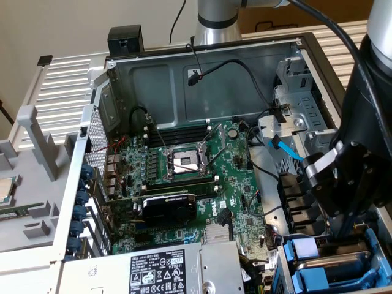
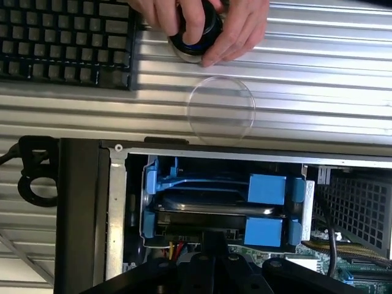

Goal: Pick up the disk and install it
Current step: 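Insert the second disk wire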

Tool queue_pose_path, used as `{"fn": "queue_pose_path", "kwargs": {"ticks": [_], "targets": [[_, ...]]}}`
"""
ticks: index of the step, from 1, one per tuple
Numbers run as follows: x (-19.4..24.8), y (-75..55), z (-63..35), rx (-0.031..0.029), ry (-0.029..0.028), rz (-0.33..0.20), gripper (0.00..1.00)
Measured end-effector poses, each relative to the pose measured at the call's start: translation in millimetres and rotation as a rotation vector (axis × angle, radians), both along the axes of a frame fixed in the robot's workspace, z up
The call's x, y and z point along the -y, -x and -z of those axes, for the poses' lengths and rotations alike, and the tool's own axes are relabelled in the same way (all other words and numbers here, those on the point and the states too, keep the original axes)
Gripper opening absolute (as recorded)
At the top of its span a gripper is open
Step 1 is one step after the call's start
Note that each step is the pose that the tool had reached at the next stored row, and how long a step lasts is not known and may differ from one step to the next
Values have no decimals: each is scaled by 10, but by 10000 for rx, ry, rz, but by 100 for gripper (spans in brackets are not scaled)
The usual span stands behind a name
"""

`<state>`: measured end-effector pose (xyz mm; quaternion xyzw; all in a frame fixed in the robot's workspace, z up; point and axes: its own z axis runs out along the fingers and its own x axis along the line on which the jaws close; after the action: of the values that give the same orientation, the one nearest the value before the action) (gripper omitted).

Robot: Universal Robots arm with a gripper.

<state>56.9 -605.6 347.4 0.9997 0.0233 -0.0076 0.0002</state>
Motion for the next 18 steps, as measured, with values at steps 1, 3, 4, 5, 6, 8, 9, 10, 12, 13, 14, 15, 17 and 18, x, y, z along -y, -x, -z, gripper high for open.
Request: {"fn": "queue_pose_path", "kwargs": {"ticks": [1,3,4,5,6,8,9,10,12,13,14,15,17,18], "targets": [[0,0,3,0,1,-1,11],[0,0,9,0,1,-1,11],[0,0,10,0,3,0,11],[0,0,11,0,2,0,11],[0,0,13,0,0,0,11],[-1,0,17,0,0,0,11],[-2,0,21,0,-2,0,11],[-2,0,24,0,0,0,11],[-3,0,28,0,3,0,11],[-3,0,30,-1,4,0,11],[-3,0,34,0,1,0,11],[-3,0,38,0,0,0,11],[-3,0,45,0,0,0,11],[-3,0,46,0,1,0,11]]}}
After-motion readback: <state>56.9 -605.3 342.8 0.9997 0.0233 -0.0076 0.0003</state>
